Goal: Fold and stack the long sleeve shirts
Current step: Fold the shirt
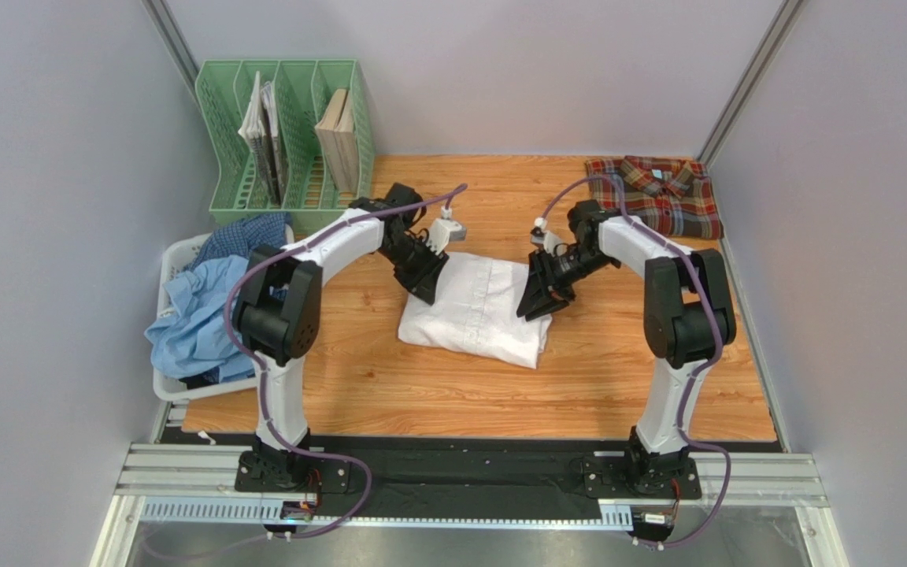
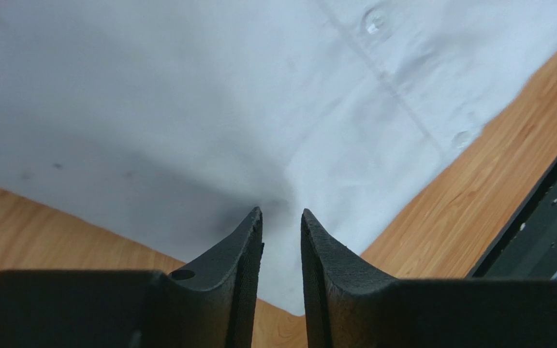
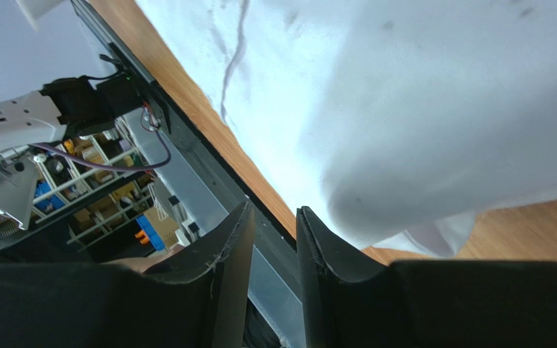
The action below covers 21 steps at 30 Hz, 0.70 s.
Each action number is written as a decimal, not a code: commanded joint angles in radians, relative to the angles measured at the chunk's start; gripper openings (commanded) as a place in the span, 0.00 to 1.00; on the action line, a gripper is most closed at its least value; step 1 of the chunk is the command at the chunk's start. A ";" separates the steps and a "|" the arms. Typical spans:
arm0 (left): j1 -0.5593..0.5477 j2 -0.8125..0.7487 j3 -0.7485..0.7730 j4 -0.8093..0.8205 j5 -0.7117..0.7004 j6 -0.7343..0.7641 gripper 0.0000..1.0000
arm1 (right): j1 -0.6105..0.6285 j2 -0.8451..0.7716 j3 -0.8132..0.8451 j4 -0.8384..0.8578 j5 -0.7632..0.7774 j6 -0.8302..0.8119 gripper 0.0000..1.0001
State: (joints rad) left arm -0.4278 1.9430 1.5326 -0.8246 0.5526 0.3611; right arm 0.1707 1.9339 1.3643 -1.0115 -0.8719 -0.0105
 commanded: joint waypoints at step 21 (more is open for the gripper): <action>0.130 -0.382 -0.259 0.118 0.141 -0.190 0.77 | 0.125 0.075 0.543 -0.058 0.501 -0.209 0.40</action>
State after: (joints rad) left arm -0.3450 1.4937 1.1648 -0.7994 0.7696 0.2050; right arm 0.2481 2.1887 1.9667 -1.0664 -0.3153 -0.1795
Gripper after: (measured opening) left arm 0.740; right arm 0.384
